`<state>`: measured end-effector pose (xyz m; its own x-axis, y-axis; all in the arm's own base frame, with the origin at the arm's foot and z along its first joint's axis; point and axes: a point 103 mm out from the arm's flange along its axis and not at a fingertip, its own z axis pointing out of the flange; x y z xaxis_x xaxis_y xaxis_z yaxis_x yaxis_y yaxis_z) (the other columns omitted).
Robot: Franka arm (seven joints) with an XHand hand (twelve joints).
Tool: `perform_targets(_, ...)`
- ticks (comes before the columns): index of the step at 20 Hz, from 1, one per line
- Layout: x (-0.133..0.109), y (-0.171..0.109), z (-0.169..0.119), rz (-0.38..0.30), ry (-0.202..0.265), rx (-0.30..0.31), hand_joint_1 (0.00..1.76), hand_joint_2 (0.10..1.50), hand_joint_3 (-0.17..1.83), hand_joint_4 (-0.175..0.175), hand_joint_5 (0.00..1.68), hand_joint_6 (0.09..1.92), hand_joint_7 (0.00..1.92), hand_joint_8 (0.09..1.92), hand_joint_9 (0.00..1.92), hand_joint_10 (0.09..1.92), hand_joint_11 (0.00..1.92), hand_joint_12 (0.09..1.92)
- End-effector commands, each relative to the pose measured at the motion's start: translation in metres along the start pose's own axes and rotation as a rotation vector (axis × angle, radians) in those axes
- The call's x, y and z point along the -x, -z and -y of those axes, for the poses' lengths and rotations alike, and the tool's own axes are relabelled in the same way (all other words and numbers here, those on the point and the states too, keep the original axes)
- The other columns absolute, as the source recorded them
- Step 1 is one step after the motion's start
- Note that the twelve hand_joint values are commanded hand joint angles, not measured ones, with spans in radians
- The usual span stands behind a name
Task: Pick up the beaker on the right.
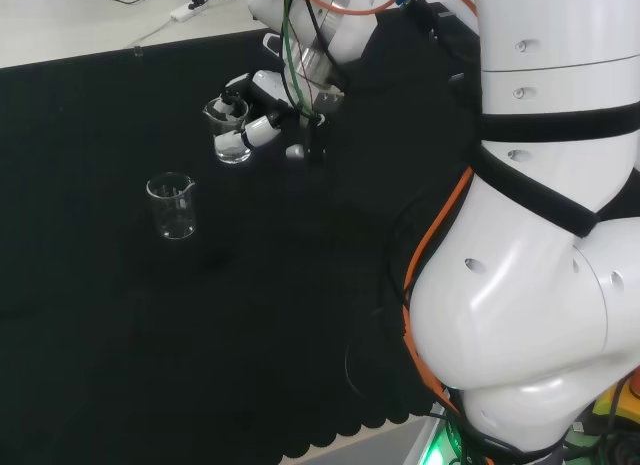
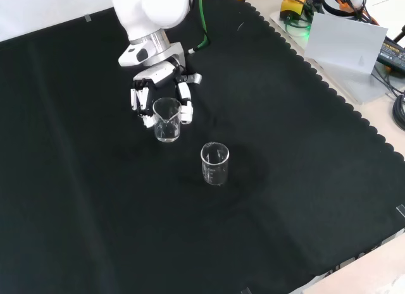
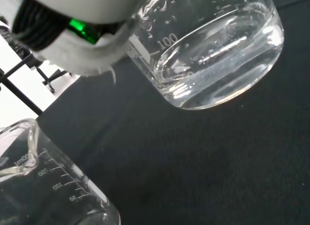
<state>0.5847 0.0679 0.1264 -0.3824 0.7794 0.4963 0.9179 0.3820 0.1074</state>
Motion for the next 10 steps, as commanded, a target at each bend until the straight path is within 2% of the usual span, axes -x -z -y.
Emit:
perform_targets(1,-0.007,0.011,0.011,0.031,-0.007,-0.028,1.12,0.64,0.69,0.175,1.27,0.69,1.69,0.13,1.57,0.10,1.06,0.94)
perform_targets(10,-0.017,0.028,0.028,0.102,-0.023,-0.081,1.12,0.63,0.70,0.175,1.27,0.70,1.69,0.11,1.58,0.09,1.06,0.93)
